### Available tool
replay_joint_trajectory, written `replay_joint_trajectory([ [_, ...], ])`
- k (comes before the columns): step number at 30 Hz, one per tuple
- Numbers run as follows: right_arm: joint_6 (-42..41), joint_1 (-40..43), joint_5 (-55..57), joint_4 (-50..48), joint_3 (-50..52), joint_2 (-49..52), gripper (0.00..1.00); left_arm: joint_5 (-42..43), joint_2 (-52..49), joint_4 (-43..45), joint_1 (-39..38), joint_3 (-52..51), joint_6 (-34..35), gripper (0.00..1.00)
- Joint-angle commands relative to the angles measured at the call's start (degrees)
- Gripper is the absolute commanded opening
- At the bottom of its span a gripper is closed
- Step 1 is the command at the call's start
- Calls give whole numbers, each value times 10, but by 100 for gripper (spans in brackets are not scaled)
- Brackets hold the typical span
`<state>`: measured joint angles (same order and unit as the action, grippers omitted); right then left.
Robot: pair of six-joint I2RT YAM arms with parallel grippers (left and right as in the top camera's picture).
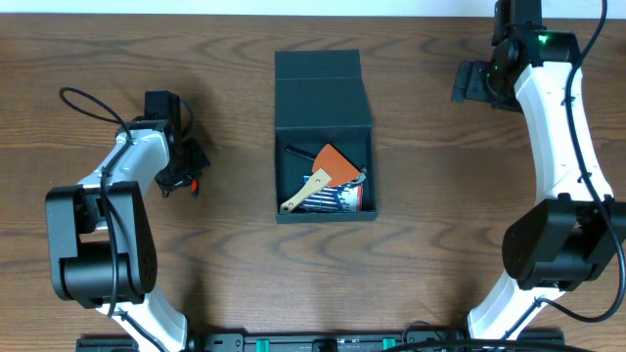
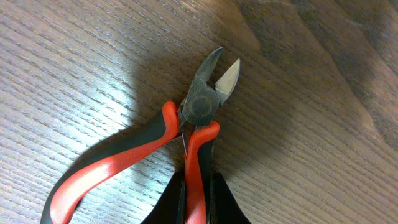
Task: Pack container
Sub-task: 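Lift the pliers with the left gripper and carry them over the box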
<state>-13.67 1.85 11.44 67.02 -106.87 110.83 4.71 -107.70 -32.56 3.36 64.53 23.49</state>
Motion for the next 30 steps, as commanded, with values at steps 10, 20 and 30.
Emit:
replay_joint_trajectory([
  [10,-11,2,5,1,-12,-8,99,13,108,3,2,3,-40,6],
  [20,-11,2,6,1,-12,-8,99,94,217,3,-8,3,-101,6],
  [30,-11,2,5,1,-12,-8,99,212,282,34,-86,3,-250,6],
])
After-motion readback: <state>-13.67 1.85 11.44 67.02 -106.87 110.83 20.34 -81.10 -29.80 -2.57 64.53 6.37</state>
